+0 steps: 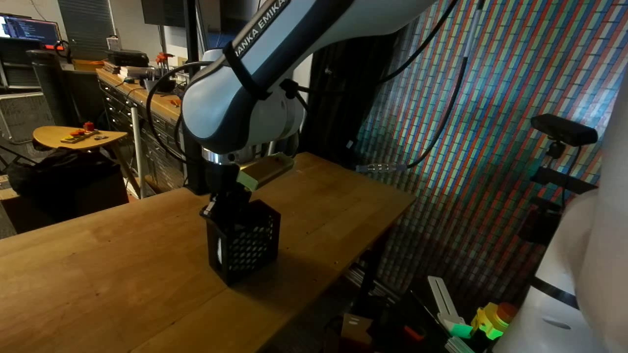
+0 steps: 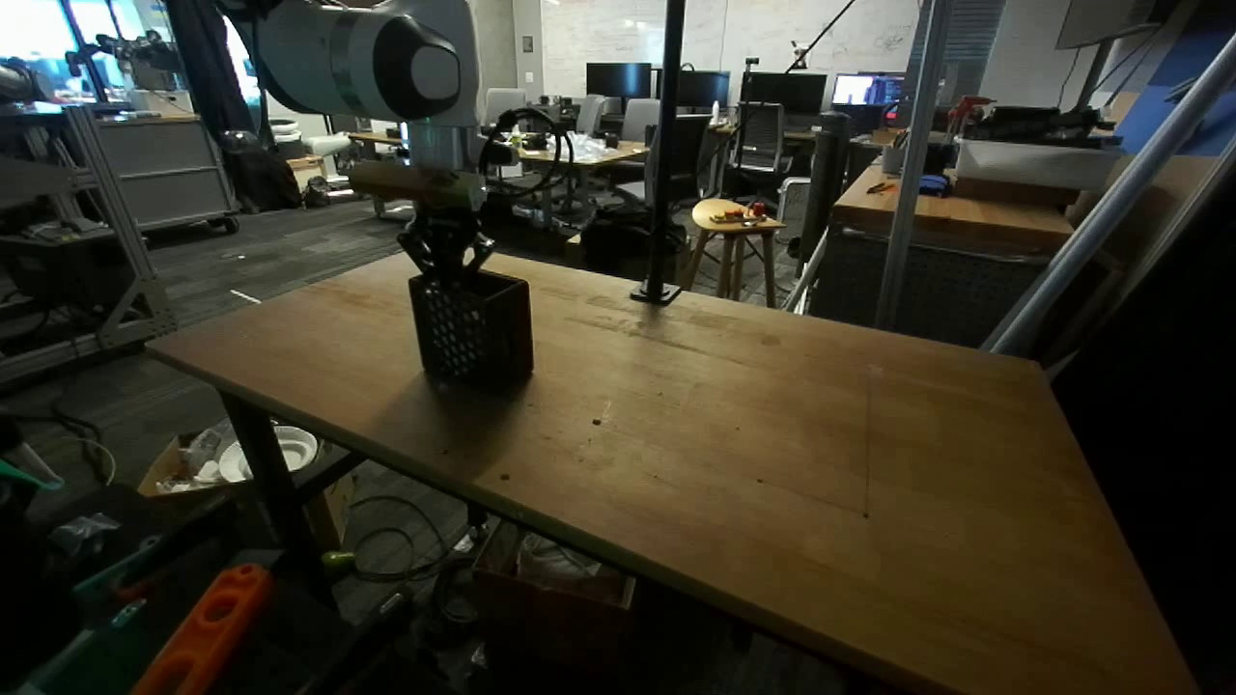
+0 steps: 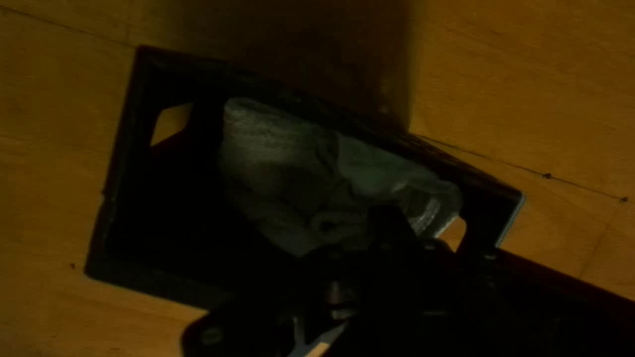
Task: Put the towel in the box
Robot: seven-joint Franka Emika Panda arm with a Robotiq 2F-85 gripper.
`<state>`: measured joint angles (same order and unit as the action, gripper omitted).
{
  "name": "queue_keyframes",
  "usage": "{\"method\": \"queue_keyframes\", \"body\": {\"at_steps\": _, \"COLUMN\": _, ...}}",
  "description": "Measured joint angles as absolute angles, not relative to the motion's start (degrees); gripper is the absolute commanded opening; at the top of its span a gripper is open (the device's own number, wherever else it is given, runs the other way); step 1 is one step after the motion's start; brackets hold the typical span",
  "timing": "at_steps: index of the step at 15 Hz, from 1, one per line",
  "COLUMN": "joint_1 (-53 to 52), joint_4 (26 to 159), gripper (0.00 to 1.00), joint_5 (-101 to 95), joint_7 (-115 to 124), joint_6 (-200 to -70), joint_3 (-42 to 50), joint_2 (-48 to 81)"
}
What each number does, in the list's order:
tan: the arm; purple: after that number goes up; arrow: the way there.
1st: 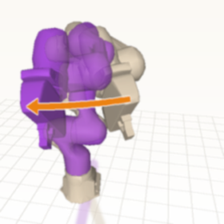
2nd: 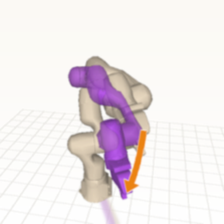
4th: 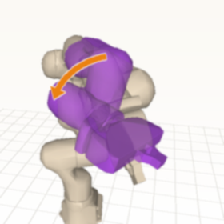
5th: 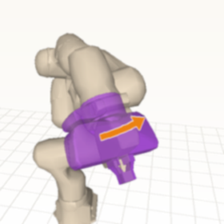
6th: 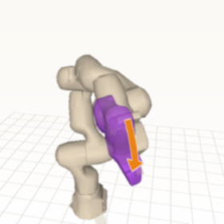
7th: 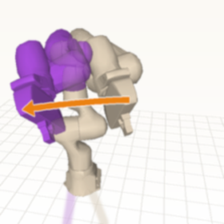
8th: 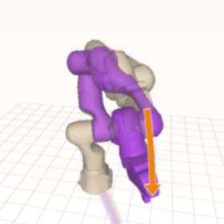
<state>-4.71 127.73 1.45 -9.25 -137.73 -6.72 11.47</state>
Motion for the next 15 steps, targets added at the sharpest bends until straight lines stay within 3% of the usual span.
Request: {"method": "queue_keyframes", "body": {"at_steps": 15, "joint_1": -3.7, "joint_4": 127.7, "gripper": 0.03, "joint_5": -4.9, "joint_7": -9.8, "joint_6": -135.8, "joint_3": -2.8, "joint_2": 10.8}}
